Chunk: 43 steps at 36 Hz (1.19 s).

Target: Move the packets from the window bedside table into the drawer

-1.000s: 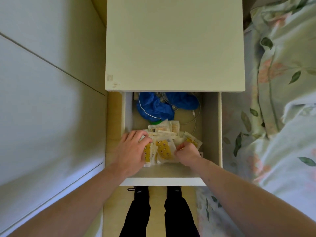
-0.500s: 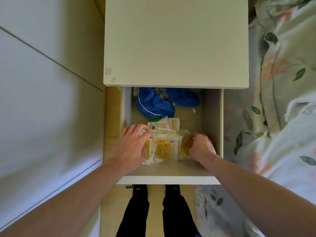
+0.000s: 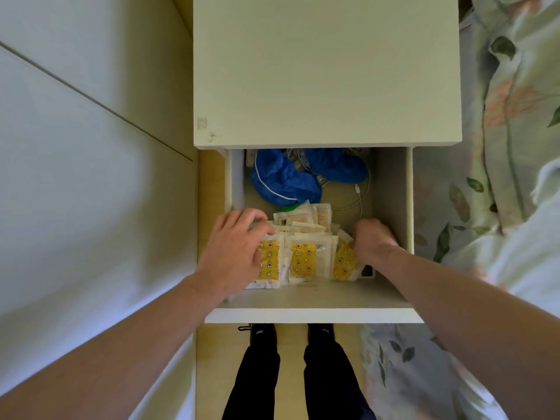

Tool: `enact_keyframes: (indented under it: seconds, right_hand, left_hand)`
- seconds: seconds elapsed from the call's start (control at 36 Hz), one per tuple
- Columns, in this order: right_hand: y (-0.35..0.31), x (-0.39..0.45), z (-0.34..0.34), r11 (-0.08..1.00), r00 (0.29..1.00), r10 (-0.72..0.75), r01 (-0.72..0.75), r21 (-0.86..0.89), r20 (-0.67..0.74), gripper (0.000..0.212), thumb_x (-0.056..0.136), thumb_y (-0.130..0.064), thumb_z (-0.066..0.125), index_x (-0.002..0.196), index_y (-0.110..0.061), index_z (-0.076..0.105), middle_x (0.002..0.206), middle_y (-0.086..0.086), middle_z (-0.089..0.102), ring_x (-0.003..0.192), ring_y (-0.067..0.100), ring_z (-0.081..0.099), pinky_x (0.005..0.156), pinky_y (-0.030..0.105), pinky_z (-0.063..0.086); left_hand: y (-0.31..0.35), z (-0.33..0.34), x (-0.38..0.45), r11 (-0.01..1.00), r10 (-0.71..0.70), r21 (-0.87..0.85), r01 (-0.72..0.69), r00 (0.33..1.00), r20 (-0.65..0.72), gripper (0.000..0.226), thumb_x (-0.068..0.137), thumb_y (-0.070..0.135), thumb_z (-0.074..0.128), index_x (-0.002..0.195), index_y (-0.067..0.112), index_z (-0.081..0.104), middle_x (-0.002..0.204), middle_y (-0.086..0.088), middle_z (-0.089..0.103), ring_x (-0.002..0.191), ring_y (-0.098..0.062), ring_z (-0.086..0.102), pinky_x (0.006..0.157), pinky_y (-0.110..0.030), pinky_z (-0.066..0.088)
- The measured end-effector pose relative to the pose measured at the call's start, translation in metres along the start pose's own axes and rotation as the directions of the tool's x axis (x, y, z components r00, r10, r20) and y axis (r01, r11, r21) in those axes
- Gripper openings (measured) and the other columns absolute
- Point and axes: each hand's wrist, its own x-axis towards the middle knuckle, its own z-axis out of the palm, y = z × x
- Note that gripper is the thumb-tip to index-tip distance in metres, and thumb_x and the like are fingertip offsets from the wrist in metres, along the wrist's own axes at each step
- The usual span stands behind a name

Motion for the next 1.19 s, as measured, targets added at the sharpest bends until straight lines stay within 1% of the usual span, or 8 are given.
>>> enact_keyframes:
  seconds: [0.17, 0.42, 0.53, 0.67, 0.81, 0.92, 1.03, 1.19]
  right_hand:
    - [0.002, -0.024, -0.032, 0.996, 0.996, -0.089, 0.089, -0.026, 0.002, 0.017, 0.093, -0.005, 0.064, 0.105, -0.017, 0.062, 0.086, 0.000, 0.059, 0.079, 0.016, 0.061, 0.072, 0.030, 0.056]
    - [0.016, -0.077, -0.107, 0.944, 0.933, -0.192, 0.260, 0.203, -0.304, 0.008, 0.098, -0.027, 0.063, 0.102, -0.031, 0.067, 0.089, -0.005, 0.065, 0.077, 0.012, 0.060, 0.068, 0.031, 0.052]
    - [0.002, -0.086, -0.108, 0.923, 0.943, -0.294, 0.322, 0.210, -0.156, 0.010, 0.097, -0.031, 0.064, 0.100, -0.033, 0.073, 0.091, -0.013, 0.069, 0.081, 0.004, 0.062, 0.073, 0.025, 0.051]
    - [-0.037, -0.079, -0.075, 0.915, 0.920, -0.392, 0.389, 0.105, 0.007, 0.013, 0.095, -0.034, 0.067, 0.104, -0.031, 0.076, 0.101, -0.012, 0.071, 0.085, 0.007, 0.066, 0.084, 0.033, 0.059]
    - [-0.068, -0.069, -0.036, 0.926, 0.927, -0.375, 0.374, 0.042, 0.020, 0.012, 0.094, -0.029, 0.069, 0.104, -0.029, 0.076, 0.105, -0.004, 0.070, 0.091, 0.017, 0.065, 0.086, 0.036, 0.058]
    - [-0.075, -0.068, -0.011, 0.945, 0.958, -0.284, 0.288, 0.154, -0.049, 0.013, 0.095, -0.026, 0.067, 0.108, -0.025, 0.071, 0.104, 0.000, 0.070, 0.090, 0.018, 0.062, 0.082, 0.033, 0.056]
    - [-0.070, -0.076, -0.003, 0.928, 0.950, -0.293, 0.310, 0.206, -0.107, 0.038, 0.091, -0.023, 0.072, 0.128, -0.024, 0.062, 0.124, -0.001, 0.065, 0.104, 0.021, 0.063, 0.087, 0.034, 0.054]
    - [-0.036, -0.088, -0.014, 0.929, 0.962, -0.233, 0.263, 0.261, -0.143, 0.050, 0.092, -0.018, 0.071, 0.137, -0.028, 0.054, 0.138, -0.004, 0.052, 0.109, 0.021, 0.063, 0.089, 0.033, 0.055]
  left_hand:
    - [0.006, -0.004, -0.004, 0.998, -0.004, 0.065, 0.001, 0.999, 0.048, 0.049, 0.073, 0.015, 0.074, 0.120, 0.028, 0.066, 0.129, 0.004, 0.054, 0.123, -0.018, 0.048, 0.112, -0.045, 0.036]
    - [0.012, -0.007, -0.007, 0.971, -0.044, 0.241, -0.003, 0.981, 0.187, 0.054, 0.080, 0.029, 0.072, 0.133, 0.023, 0.061, 0.138, -0.001, 0.055, 0.129, -0.025, 0.045, 0.117, -0.043, 0.028]
    - [0.017, -0.010, -0.011, 0.976, -0.054, 0.216, 0.012, 0.981, 0.187, 0.053, 0.078, 0.028, 0.073, 0.130, 0.021, 0.063, 0.136, -0.002, 0.055, 0.127, -0.025, 0.046, 0.115, -0.043, 0.033]
    - [0.019, -0.010, -0.018, 0.975, -0.063, 0.223, 0.019, 0.980, 0.189, 0.049, 0.083, 0.027, 0.066, 0.132, 0.021, 0.062, 0.141, -0.002, 0.053, 0.132, -0.025, 0.044, 0.117, -0.043, 0.030]
    - [0.021, -0.010, -0.023, 0.976, -0.079, 0.216, 0.039, 0.981, 0.180, 0.050, 0.086, 0.028, 0.063, 0.135, 0.024, 0.059, 0.143, 0.000, 0.049, 0.135, -0.024, 0.039, 0.119, -0.041, 0.026]
    - [0.021, -0.012, -0.028, 0.981, -0.082, 0.186, 0.050, 0.983, 0.166, 0.051, 0.082, 0.028, 0.068, 0.132, 0.025, 0.061, 0.140, 0.002, 0.050, 0.135, -0.023, 0.039, 0.118, -0.041, 0.028]
    - [0.023, -0.015, -0.032, 0.985, -0.080, 0.165, 0.055, 0.986, 0.149, 0.052, 0.080, 0.025, 0.068, 0.132, 0.025, 0.060, 0.141, 0.002, 0.048, 0.135, -0.022, 0.037, 0.119, -0.040, 0.027]
    - [0.032, -0.022, -0.037, 0.987, -0.110, 0.131, 0.094, 0.987, 0.116, 0.054, 0.080, 0.021, 0.070, 0.132, 0.025, 0.060, 0.142, 0.003, 0.048, 0.135, -0.020, 0.039, 0.118, -0.040, 0.030]
